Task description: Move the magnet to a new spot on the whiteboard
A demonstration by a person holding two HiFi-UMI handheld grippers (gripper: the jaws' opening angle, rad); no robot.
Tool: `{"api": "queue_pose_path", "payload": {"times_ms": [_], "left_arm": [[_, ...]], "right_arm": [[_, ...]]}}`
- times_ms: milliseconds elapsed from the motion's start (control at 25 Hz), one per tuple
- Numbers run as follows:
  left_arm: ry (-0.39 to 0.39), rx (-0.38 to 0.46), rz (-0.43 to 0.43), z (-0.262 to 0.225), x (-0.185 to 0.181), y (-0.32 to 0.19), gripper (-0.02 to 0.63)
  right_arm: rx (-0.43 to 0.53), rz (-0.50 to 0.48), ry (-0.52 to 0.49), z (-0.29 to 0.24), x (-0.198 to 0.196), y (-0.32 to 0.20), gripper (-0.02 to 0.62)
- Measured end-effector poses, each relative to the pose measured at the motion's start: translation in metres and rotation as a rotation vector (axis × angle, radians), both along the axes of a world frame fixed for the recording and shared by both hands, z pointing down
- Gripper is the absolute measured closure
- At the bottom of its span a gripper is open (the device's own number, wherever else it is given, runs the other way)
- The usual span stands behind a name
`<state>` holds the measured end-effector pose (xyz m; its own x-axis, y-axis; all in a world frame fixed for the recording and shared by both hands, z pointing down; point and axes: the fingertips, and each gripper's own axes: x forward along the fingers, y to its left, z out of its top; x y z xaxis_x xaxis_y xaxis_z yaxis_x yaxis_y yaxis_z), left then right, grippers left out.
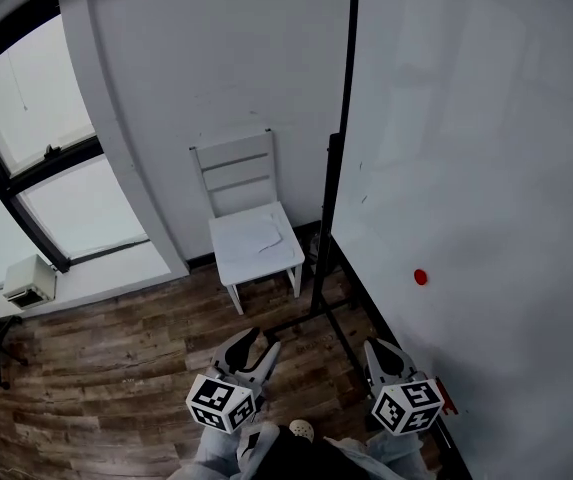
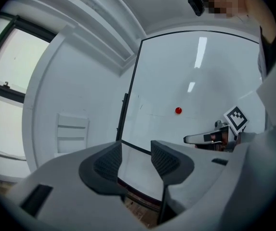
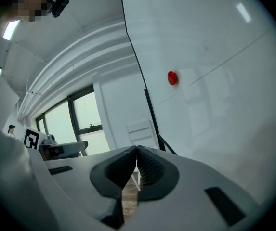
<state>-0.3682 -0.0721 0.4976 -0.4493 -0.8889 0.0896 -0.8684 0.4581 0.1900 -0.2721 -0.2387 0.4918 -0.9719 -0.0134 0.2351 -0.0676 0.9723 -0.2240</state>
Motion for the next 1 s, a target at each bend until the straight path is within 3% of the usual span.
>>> {"api": "queue_pose_path", "payload": {"times_ms": [320, 640, 1000], "left_arm": [[-0.001, 0.021, 0.158, -0.009, -0.029, -0.051, 0.422], [-0.061, 0.011, 0.466, -0.039, -0.035, -0.105, 0.422], [-0.059, 0.011, 0.714, -0.037, -0.020, -0.140, 0.422]], "right_arm": [[0.005, 0.194, -0.018, -0.013, 0.012, -0.032, 0.568], [0.018, 0.478, -0.059, -0.034, 0.026, -0.049, 0.568], [0.033, 0.754, -0.065, -0.035, 0.071, -0.042, 0.568]]}}
